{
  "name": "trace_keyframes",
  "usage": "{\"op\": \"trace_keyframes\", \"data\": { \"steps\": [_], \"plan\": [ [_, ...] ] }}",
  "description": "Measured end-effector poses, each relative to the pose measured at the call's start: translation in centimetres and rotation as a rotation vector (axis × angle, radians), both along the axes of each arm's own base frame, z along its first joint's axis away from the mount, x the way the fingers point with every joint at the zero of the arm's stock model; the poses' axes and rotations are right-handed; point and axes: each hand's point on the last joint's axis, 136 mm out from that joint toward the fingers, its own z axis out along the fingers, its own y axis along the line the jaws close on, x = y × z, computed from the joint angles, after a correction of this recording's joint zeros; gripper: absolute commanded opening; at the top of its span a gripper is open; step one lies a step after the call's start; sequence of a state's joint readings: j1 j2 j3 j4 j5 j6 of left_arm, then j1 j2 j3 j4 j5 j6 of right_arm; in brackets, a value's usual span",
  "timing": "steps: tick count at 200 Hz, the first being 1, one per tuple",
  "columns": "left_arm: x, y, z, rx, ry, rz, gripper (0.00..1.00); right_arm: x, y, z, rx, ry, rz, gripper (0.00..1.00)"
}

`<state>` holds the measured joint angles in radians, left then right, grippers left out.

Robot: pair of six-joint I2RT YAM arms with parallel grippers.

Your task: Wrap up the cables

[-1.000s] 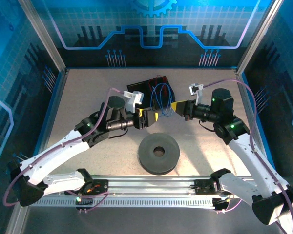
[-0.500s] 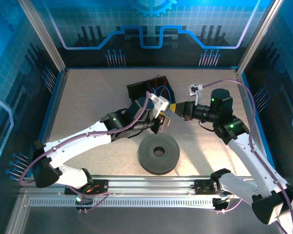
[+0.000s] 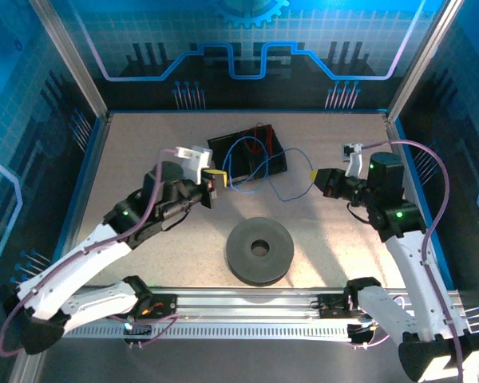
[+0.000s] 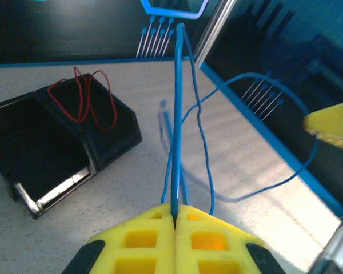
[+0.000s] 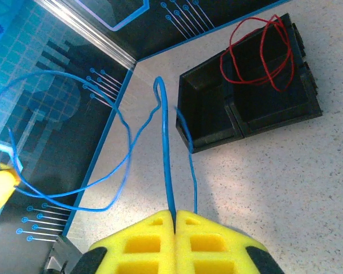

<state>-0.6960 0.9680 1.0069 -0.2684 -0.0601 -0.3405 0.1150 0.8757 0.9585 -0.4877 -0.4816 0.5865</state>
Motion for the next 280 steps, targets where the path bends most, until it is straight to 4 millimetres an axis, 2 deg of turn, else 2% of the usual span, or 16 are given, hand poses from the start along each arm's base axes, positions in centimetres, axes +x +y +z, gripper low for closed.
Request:
{"op": "trace_keyframes", "data": {
  "steps": [19,38,69,95,112,115,125,136,148,166,183,198,228,246,257,280],
  "plan": [
    [-0.5,0.1,0.7,-0.046,0.003,-0.024,0.0,0.2,0.1,-1.3,0.009,0.033,0.004,0.0],
    [-0.5,0.1,0.2,-0.059,0.019,-0.039,0.0,0.3,0.2,-2.6,0.015,0.075,0.009,0.0],
    [-0.3,0.3,-0.8,-0.095,0.062,-0.048,0.0,0.7,0.3,-3.1,0.016,0.078,0.012,0.0],
    [-0.2,-0.7,0.1,-0.165,0.065,-0.095,0.0,0.9,0.7,-4.4,0.027,0.098,0.032,0.0],
    [0.2,-2.0,0.6,-0.216,0.066,-0.142,0.0,1.3,1.2,-5.7,0.043,0.133,0.059,0.08],
    [0.3,-2.2,0.6,-0.222,0.071,-0.148,0.0,1.4,1.3,-5.9,0.047,0.141,0.065,0.11],
    [0.7,-2.9,0.5,-0.24,0.079,-0.169,0.0,1.6,1.5,-6.5,0.056,0.166,0.074,0.31],
    [1.2,-3.7,0.0,-0.252,0.098,-0.183,0.0,1.7,1.6,-6.8,0.057,0.173,0.084,0.34],
    [1.7,-4.3,-0.6,-0.255,0.115,-0.19,0.0,1.6,1.7,-6.7,0.059,0.17,0.09,0.43],
    [2.4,-4.8,-1.2,-0.261,0.137,-0.191,0.0,1.2,1.6,-6.3,0.051,0.149,0.094,0.59],
    [2.7,-5.1,-1.1,-0.268,0.131,-0.192,0.0,0.5,1.5,-5.2,0.034,0.116,0.098,0.65],
    [2.7,-5.1,-0.5,-0.276,0.118,-0.197,0.0,-0.1,1.3,-3.2,0.022,0.057,0.096,0.7],
    [2.8,-5.2,0.5,-0.29,0.095,-0.201,0.0,-1.6,1.2,1.5,0.026,-0.09,0.105,0.66],
    [2.8,-5.2,0.6,-0.293,0.094,-0.202,0.0,-2.4,1.6,3.1,0.046,-0.137,0.136,0.59],
    [2.7,-5.3,0.6,-0.295,0.097,-0.207,0.0,-2.9,2.5,3.7,0.061,-0.15,0.181,0.55],
    [2.7,-5.3,0.6,-0.296,0.099,-0.209,0.0,-4.1,5.4,4.5,0.09,-0.156,0.312,0.56]
  ]
}}
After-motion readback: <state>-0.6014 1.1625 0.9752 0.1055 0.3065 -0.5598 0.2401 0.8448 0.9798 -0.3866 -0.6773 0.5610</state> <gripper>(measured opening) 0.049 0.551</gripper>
